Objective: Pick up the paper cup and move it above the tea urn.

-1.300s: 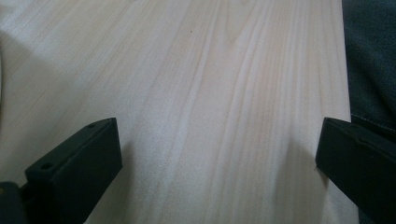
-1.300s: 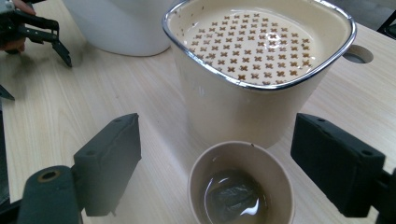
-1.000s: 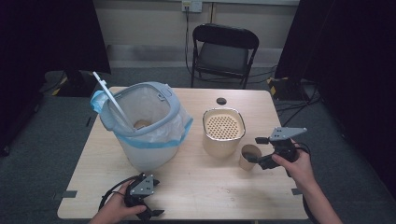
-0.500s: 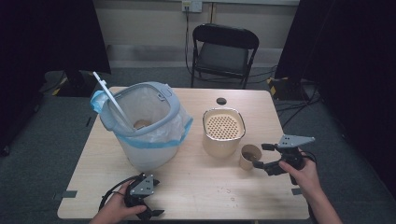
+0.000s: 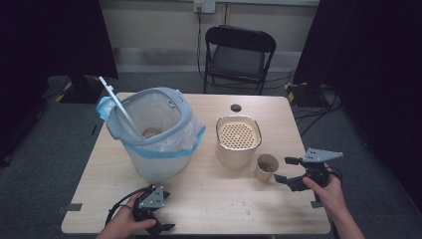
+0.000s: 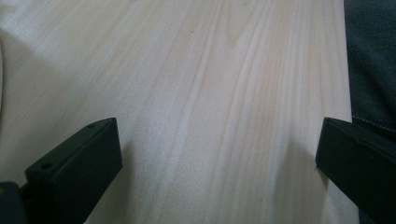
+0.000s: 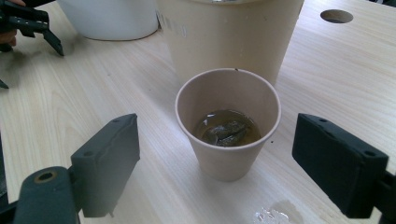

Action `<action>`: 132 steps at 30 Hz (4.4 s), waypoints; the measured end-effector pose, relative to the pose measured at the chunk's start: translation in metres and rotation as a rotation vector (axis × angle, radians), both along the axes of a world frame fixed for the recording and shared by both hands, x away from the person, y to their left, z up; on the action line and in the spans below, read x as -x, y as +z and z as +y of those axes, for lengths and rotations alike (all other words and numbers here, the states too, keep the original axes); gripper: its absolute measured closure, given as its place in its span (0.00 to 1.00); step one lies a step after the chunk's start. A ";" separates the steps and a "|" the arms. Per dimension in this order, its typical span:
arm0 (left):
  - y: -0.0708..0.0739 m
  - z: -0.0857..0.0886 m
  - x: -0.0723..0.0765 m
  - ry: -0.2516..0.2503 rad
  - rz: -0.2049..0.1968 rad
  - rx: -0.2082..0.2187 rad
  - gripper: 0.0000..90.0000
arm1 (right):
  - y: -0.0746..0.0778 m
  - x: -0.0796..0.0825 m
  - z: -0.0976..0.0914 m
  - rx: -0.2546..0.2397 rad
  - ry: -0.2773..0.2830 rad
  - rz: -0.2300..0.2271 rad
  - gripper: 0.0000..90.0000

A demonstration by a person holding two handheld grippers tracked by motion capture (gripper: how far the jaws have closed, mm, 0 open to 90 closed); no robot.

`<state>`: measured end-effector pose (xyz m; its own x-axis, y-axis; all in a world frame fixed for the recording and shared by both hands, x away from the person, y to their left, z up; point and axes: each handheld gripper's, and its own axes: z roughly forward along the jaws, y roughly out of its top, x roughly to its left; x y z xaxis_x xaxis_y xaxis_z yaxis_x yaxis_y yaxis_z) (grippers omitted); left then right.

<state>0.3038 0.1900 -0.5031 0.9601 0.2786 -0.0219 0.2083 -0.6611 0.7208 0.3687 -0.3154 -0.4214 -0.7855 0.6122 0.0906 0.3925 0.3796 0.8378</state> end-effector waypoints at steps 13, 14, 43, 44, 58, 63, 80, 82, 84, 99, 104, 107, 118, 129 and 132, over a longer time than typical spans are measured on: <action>0.000 0.000 0.001 0.006 -0.003 -0.001 0.00 | -0.011 0.001 -0.001 -0.001 0.012 -0.003 0.16; 0.000 0.000 0.001 0.007 -0.002 -0.002 0.00 | -0.012 0.001 0.000 0.000 0.019 -0.002 0.16; 0.000 -0.001 0.001 0.013 -0.003 0.001 0.00 | -0.048 -0.016 0.011 0.046 -0.019 0.025 0.21; 0.000 -0.001 0.001 0.013 -0.003 0.001 0.00 | -0.048 -0.016 0.011 0.046 -0.019 0.025 0.21; 0.000 -0.001 0.001 0.013 -0.003 -0.001 0.00 | -0.057 -0.027 0.019 0.015 -0.011 0.018 0.22; 0.000 -0.001 0.001 0.014 -0.003 0.001 0.00 | -0.059 -0.030 0.024 -0.001 -0.013 0.023 0.23; 0.000 -0.001 0.001 0.014 -0.003 0.001 0.00 | -0.057 -0.037 0.039 -0.015 -0.004 -0.005 0.24; 0.000 -0.001 0.001 0.014 -0.003 0.001 0.00 | -0.057 -0.037 0.040 -0.013 -0.005 -0.011 0.24; 0.000 -0.001 0.001 0.014 -0.004 0.001 0.00 | -0.056 -0.037 0.041 -0.011 -0.006 -0.012 0.24; 0.000 -0.001 0.001 0.013 -0.003 0.001 0.00 | -0.062 -0.034 0.035 -0.045 -0.007 -0.019 0.26; 0.000 -0.001 0.001 0.014 -0.003 0.001 0.00 | -0.063 -0.034 0.034 -0.046 -0.003 -0.024 0.27; 0.000 -0.001 0.001 0.013 -0.003 0.000 0.00 | -0.062 -0.034 0.035 -0.041 -0.003 -0.025 0.27; 0.000 -0.001 0.001 0.016 -0.002 0.003 0.00 | -0.055 -0.036 0.031 0.002 0.002 -0.034 0.30; 0.000 -0.001 0.001 0.016 -0.002 0.003 0.00 | -0.037 -0.054 0.018 0.030 -0.058 -0.055 0.30; 0.000 -0.001 0.001 0.016 -0.002 0.003 0.00 | -0.032 -0.061 0.019 0.053 -0.066 -0.068 0.30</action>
<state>0.3023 0.1892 -0.5033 0.9557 0.2935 -0.0206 0.2169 -0.6555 0.7234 0.4299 -0.2962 -0.4536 -0.7465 0.6654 0.0044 0.3607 0.3991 0.8430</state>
